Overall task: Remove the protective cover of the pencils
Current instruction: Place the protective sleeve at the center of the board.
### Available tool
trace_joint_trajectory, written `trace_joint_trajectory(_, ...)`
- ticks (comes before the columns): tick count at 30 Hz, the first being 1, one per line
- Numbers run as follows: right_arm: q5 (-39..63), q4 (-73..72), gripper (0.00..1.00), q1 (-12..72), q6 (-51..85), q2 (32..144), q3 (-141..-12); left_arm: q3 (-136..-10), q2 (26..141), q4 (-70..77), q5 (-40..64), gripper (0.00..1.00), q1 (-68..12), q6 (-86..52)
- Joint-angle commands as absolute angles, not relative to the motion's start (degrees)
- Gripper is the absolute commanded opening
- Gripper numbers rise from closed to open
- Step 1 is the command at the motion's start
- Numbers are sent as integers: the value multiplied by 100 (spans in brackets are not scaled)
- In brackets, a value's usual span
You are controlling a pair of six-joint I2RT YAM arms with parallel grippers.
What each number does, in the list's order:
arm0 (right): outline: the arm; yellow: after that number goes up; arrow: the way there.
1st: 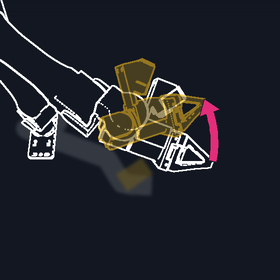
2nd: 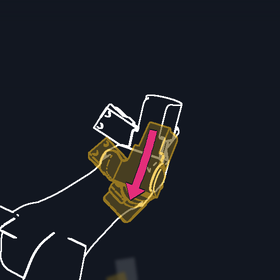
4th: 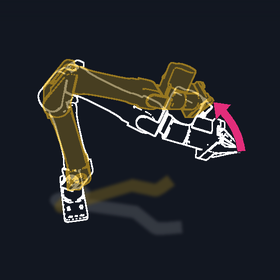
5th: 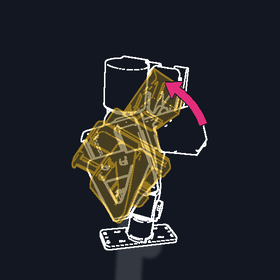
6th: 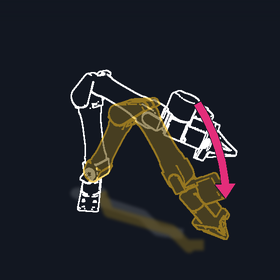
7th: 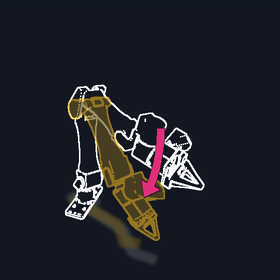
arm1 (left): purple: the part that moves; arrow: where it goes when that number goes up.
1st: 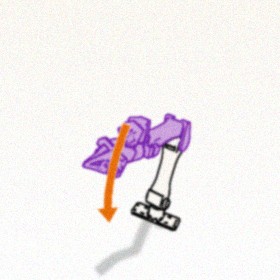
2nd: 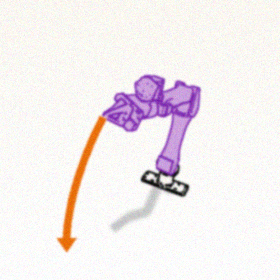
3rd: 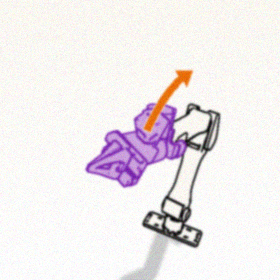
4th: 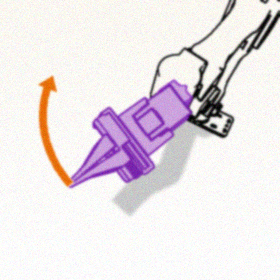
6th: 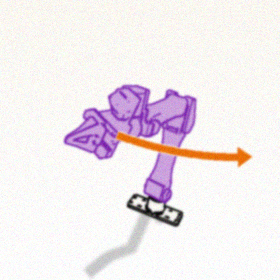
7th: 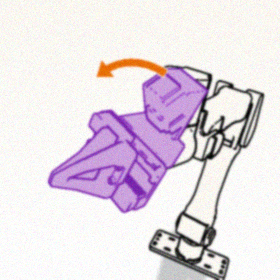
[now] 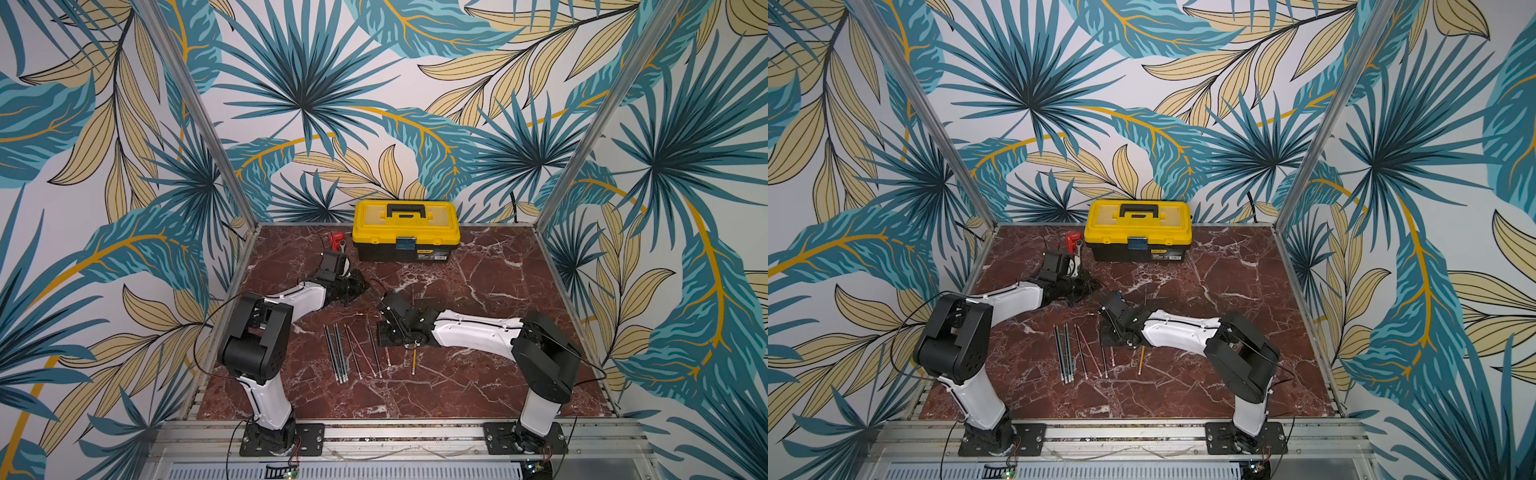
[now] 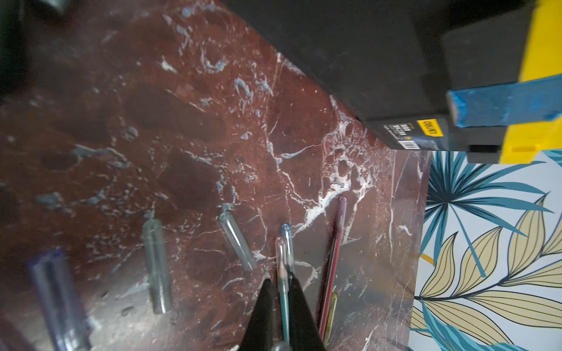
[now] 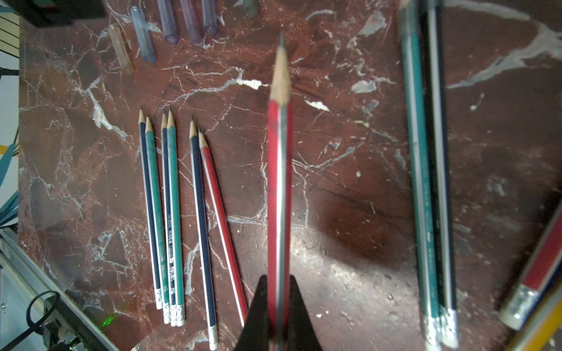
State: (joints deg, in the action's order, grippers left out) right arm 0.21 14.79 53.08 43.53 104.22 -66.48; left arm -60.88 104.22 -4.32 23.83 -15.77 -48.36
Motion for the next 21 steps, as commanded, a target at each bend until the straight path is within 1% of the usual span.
trace_joint_trajectory(1,-63,1498,0,5335,4431,10679,-6613,-6504,10649,-892,2378,0,-1545,-4733)
trace_joint_trajectory(5,-35,1581,0,5340,4421,10846,-6686,-6732,10923,-1131,2404,0,-1547,-4685)
trace_joint_trajectory(16,60,1705,1,5344,4423,11090,-6764,-7013,11213,-1538,2253,0,-1547,-4643)
trace_joint_trajectory(18,77,1705,3,5356,4432,11083,-6762,-7038,11231,-1717,2177,0,-1547,-4641)
trace_joint_trajectory(21,79,1713,9,5378,4426,11091,-6753,-7071,11258,-1788,2170,0,-1542,-4632)
